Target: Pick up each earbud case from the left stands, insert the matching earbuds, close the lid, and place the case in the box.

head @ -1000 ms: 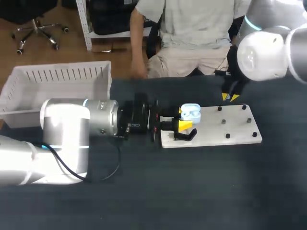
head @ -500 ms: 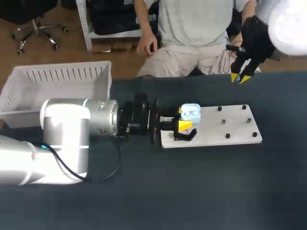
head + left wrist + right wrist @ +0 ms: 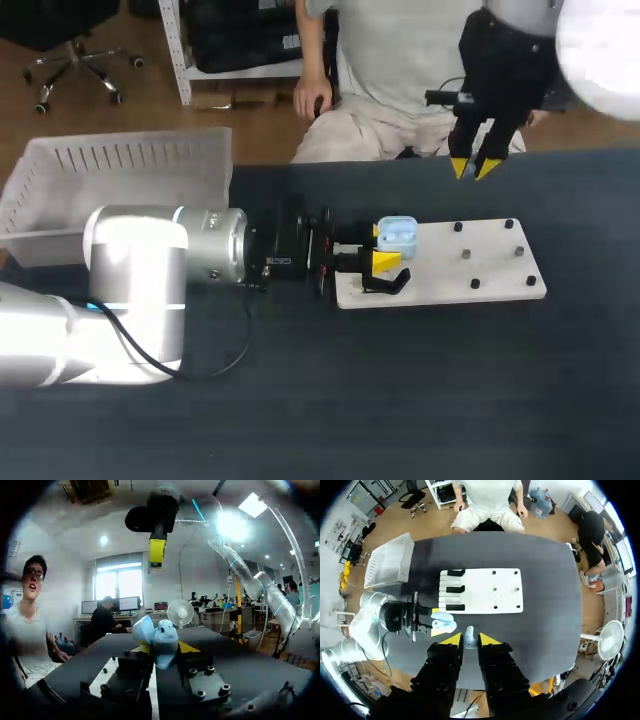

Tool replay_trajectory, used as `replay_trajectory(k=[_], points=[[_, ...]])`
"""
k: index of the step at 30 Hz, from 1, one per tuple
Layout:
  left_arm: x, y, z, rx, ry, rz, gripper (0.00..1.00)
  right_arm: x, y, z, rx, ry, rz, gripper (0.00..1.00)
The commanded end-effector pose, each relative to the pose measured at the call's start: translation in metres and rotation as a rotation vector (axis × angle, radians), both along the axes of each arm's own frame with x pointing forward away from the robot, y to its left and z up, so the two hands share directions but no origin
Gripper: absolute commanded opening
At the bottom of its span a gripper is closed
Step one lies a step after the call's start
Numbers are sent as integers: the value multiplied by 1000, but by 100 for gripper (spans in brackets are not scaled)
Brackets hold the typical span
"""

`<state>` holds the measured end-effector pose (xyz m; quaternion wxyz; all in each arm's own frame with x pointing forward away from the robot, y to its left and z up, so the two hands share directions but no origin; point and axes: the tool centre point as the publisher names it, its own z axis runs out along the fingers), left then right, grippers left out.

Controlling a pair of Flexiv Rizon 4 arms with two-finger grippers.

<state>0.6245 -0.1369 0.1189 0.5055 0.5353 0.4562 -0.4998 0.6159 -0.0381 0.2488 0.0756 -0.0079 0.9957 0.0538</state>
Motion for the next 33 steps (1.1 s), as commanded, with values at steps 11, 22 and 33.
replay_trajectory(k=[11, 22, 33], points=[[-1, 0, -1, -4, -3, 4, 0, -4, 2, -1, -12, -36, -9, 0], [-1, 0, -1, -4, -3, 4, 0, -15, 31, -3, -85, 32, 181, 0], [-1, 0, -1, -4, -3, 4, 0, -20, 55, -21, -104, 112, 391, 0]])
